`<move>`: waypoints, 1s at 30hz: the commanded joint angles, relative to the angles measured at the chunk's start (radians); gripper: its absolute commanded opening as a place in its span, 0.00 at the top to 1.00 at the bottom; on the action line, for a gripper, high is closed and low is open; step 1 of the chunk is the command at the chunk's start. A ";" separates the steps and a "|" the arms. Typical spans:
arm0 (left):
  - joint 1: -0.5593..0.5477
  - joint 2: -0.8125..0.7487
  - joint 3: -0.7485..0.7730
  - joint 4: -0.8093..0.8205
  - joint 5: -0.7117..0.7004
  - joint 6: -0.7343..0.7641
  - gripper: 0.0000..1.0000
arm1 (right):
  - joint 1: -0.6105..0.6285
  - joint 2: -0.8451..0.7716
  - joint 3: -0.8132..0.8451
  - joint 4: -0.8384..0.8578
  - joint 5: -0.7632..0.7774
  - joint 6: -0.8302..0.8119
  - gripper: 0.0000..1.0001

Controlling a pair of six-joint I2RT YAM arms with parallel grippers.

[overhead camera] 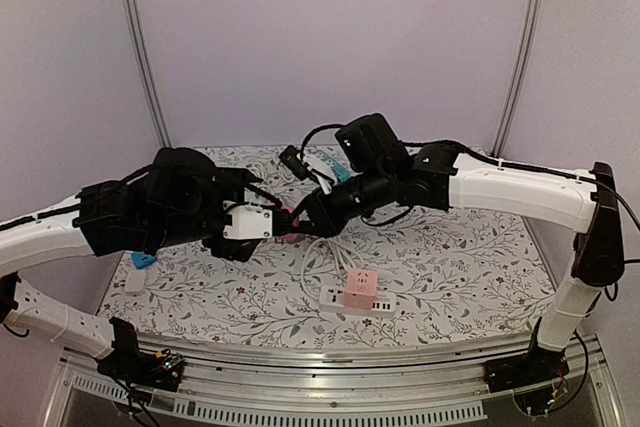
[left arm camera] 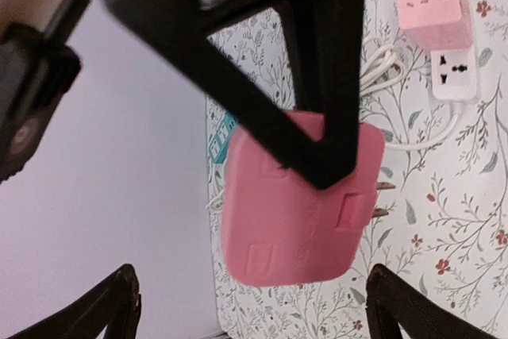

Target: Insert the plug

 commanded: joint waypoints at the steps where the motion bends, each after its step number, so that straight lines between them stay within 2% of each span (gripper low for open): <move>1: -0.019 -0.041 0.092 -0.160 0.320 -0.342 0.01 | -0.012 -0.145 -0.172 -0.029 -0.020 -0.220 1.00; 4: -0.019 -0.012 0.104 -0.136 0.499 -0.513 0.00 | -0.023 -0.263 -0.309 -0.027 -0.019 -0.383 1.00; 6: -0.019 0.043 0.119 -0.085 0.564 -0.622 0.01 | -0.054 -0.334 -0.395 -0.013 -0.030 -0.451 1.00; 8: -0.019 0.115 0.136 -0.010 0.621 -0.695 0.07 | -0.098 -0.388 -0.477 0.026 -0.068 -0.494 1.00; 13: -0.018 0.240 0.105 0.235 0.678 -0.689 0.28 | -0.138 -0.509 -0.633 0.133 -0.094 -0.561 1.00; 17: -0.013 0.340 0.112 0.346 0.734 -0.770 0.26 | -0.184 -0.574 -0.740 0.242 -0.140 -0.579 1.00; 21: 0.014 0.381 0.060 0.533 0.795 -0.836 0.26 | -0.226 -0.626 -0.806 0.256 -0.200 -0.598 1.00; 27: 0.022 0.448 -0.004 0.714 0.850 -0.953 0.31 | -0.236 -0.625 -0.842 0.259 -0.236 -0.615 1.00; 30: 0.027 0.458 0.005 0.717 0.848 -0.979 0.36 | -0.244 -0.623 -0.854 0.261 -0.248 -0.627 1.00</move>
